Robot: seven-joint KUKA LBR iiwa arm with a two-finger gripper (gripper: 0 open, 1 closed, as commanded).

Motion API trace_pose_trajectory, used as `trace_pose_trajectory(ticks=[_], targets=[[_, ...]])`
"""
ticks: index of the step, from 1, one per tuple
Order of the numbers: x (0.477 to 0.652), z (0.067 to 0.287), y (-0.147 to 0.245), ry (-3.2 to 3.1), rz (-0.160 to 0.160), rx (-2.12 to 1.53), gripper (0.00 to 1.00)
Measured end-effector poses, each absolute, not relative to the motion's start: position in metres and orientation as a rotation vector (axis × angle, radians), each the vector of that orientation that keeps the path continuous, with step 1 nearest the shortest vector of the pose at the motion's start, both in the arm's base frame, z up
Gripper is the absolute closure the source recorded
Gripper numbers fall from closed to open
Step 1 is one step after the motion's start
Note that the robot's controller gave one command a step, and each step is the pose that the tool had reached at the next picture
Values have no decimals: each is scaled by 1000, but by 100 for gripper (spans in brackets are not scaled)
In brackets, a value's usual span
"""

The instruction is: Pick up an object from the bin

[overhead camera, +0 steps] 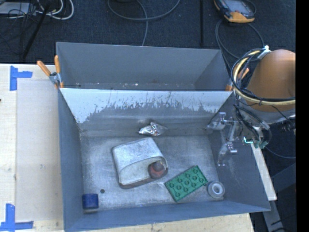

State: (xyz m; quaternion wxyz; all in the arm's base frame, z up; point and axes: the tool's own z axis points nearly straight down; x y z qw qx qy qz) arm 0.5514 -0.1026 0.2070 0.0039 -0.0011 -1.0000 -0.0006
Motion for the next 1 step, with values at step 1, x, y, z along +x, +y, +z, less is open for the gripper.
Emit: trace_pose_trajectory(ticks=[1], targets=[[502,137,-29,-3125,-6,213,0]])
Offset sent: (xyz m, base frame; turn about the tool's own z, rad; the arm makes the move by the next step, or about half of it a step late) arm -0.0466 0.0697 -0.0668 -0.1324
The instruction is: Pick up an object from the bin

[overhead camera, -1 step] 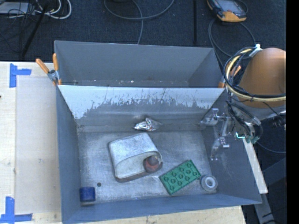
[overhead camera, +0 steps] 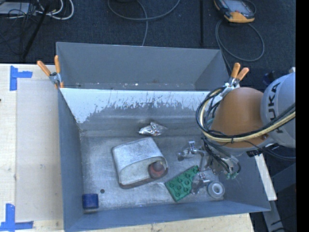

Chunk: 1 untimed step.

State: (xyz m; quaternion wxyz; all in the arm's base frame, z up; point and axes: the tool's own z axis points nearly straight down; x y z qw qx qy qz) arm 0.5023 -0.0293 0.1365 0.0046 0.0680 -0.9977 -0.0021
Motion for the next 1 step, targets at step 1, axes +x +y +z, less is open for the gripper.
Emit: trace_pose_trajectory(ticks=[1], targets=[[509,71,-31,-3130,-2,302,0]])
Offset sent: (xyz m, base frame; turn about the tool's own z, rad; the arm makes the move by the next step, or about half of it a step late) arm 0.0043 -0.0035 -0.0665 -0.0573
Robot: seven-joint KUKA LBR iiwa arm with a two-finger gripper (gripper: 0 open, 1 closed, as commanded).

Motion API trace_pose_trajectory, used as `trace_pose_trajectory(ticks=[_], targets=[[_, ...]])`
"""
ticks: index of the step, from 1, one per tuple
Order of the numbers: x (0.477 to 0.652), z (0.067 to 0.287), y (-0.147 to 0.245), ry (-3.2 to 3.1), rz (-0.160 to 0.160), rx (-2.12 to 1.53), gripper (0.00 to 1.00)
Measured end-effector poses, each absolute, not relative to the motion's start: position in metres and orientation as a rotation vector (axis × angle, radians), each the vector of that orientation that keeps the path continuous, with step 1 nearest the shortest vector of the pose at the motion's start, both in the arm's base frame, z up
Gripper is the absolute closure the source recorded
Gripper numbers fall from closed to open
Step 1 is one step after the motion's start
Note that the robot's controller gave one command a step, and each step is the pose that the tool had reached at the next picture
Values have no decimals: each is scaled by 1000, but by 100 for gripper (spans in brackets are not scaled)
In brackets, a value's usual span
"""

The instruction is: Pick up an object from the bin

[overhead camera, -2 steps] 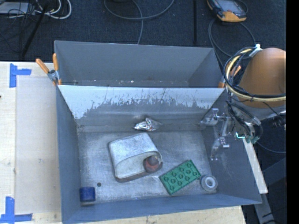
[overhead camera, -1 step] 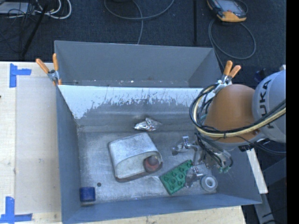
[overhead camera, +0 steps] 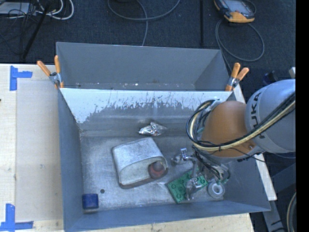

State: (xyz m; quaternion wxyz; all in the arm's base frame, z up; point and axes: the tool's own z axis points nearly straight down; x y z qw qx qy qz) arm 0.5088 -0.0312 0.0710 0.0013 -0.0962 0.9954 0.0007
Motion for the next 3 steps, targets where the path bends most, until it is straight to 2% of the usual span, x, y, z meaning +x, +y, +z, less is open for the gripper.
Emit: trace_pose_trajectory(ticks=[1,2,3], targets=[[505,89,-65,3092,-1,-525,0],[504,89,-64,3094,1,-531,100],[537,287,-31,3010,-3,-867,100]])
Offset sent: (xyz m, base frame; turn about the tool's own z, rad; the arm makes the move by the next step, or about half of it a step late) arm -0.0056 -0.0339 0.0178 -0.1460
